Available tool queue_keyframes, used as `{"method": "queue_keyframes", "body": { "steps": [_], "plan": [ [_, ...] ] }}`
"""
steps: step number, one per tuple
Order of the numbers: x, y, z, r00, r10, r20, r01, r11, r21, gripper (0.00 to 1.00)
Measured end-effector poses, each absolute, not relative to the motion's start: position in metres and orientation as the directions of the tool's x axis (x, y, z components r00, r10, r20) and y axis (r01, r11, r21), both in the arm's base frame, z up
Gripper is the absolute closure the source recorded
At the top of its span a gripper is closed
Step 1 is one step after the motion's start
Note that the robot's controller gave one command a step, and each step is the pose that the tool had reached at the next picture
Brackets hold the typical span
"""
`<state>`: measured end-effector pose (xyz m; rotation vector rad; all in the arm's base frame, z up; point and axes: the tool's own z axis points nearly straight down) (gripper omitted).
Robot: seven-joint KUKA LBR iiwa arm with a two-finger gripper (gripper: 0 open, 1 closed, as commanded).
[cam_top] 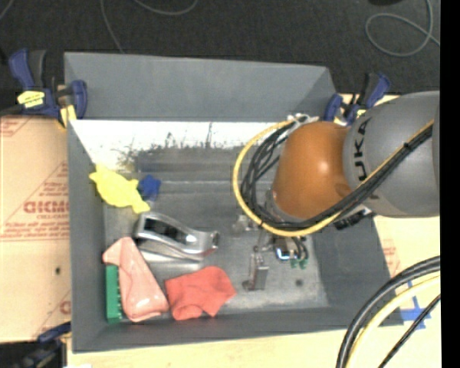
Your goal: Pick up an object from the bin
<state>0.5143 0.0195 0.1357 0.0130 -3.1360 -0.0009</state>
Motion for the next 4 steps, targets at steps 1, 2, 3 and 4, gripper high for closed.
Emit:
{"method": "queue_keyframes", "body": {
  "steps": [1,2,3,4],
  "plan": [
    [0.516,0.020,0.140,-1.000,-0.008,-0.002,-0.008,1.000,0.001,0.00],
    [0.510,0.070,0.117,-1.000,-0.004,0.000,-0.004,1.000,-0.002,0.00],
    [0.501,0.096,0.085,-0.992,-0.129,-0.006,-0.129,0.992,0.001,0.00],
    [0.504,0.098,0.073,-0.915,-0.402,-0.003,-0.402,0.915,-0.003,1.00]
  ]
}}
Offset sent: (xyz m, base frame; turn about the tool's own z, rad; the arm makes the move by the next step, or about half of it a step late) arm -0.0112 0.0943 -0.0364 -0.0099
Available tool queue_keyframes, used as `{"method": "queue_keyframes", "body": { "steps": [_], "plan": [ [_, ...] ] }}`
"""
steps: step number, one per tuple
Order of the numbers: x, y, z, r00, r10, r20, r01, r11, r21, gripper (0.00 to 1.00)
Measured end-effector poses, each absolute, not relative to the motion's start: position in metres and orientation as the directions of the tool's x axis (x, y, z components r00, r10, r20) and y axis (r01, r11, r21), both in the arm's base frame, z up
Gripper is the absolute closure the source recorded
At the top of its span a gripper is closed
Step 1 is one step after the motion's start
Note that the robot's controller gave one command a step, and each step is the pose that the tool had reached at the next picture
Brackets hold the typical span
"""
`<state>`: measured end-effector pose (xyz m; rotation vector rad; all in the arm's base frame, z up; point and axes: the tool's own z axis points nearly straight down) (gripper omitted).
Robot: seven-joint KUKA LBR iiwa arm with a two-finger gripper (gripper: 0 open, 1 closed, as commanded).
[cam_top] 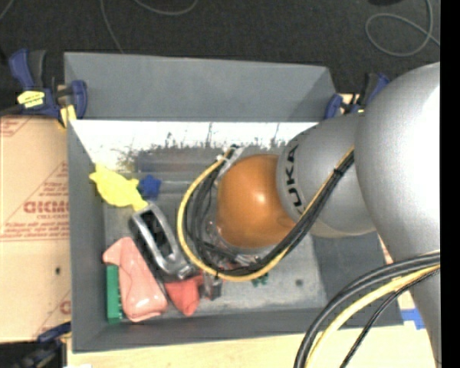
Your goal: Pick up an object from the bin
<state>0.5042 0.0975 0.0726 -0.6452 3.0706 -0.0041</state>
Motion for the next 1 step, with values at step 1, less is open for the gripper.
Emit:
{"method": "queue_keyframes", "body": {
  "steps": [1],
  "plan": [
    [0.5042,0.0976,0.0726,-0.916,-0.402,-0.003,-0.402,0.916,-0.003,1.00]
  ]
}}
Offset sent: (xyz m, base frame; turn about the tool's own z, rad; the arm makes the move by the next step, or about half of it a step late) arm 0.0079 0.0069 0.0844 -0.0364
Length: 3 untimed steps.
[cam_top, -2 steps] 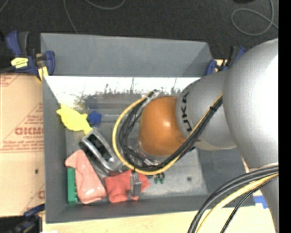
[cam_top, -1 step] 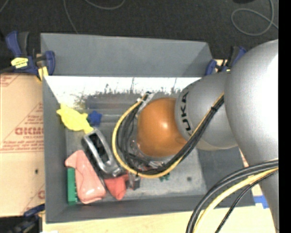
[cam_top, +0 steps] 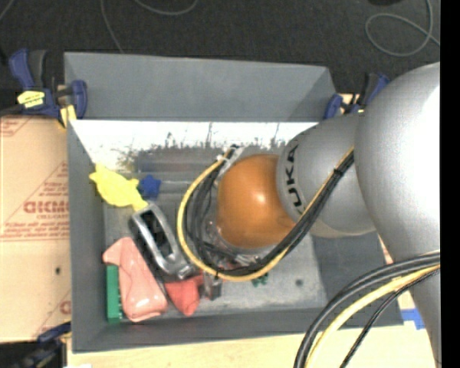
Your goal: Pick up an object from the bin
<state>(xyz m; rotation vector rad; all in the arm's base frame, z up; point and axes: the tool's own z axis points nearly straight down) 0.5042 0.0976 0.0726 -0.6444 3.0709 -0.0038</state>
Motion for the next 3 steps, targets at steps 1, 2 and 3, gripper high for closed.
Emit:
{"method": "queue_keyframes", "body": {
  "steps": [1,2,3],
  "plan": [
    [0.507,0.101,0.124,-0.906,-0.423,0.004,-0.423,0.906,-0.002,1.00],
    [0.498,0.080,0.161,-0.885,-0.466,-0.006,-0.466,0.885,-0.005,1.00],
    [0.503,0.083,0.209,-0.900,-0.437,0.003,-0.437,0.900,-0.002,1.00]
  ]
}}
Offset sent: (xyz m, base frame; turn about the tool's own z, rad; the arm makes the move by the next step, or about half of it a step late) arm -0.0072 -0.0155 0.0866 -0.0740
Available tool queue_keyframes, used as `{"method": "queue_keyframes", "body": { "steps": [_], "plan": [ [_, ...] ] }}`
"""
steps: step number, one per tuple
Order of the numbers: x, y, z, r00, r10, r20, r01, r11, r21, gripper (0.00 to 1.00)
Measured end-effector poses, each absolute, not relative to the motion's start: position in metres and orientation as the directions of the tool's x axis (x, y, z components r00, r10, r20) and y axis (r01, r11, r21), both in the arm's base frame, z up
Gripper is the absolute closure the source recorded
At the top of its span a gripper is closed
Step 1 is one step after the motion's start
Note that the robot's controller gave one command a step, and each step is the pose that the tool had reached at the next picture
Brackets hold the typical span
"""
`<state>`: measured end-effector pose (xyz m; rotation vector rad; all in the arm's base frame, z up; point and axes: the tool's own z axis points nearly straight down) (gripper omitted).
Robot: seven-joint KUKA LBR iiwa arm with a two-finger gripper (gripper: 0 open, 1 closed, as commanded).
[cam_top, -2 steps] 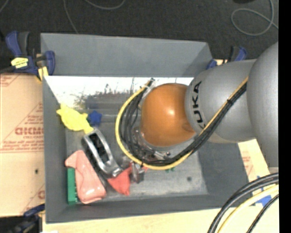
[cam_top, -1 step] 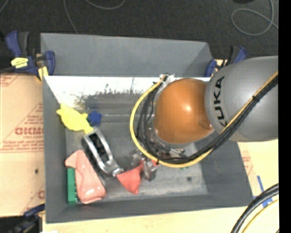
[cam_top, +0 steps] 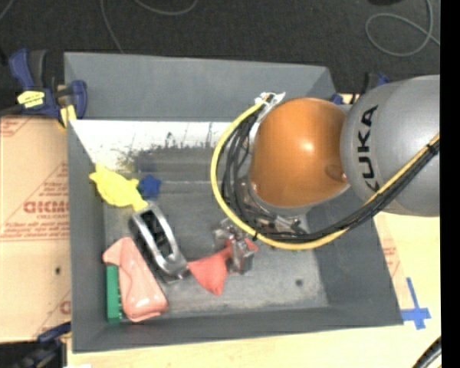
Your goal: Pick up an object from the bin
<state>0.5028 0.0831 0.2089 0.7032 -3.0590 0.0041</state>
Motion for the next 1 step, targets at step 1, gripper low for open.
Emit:
{"method": "queue_keyframes", "body": {
  "steps": [1],
  "plan": [
    [0.4840,0.0878,0.4290,-0.910,-0.414,-0.007,-0.414,0.910,-0.005,1.00]
  ]
}}
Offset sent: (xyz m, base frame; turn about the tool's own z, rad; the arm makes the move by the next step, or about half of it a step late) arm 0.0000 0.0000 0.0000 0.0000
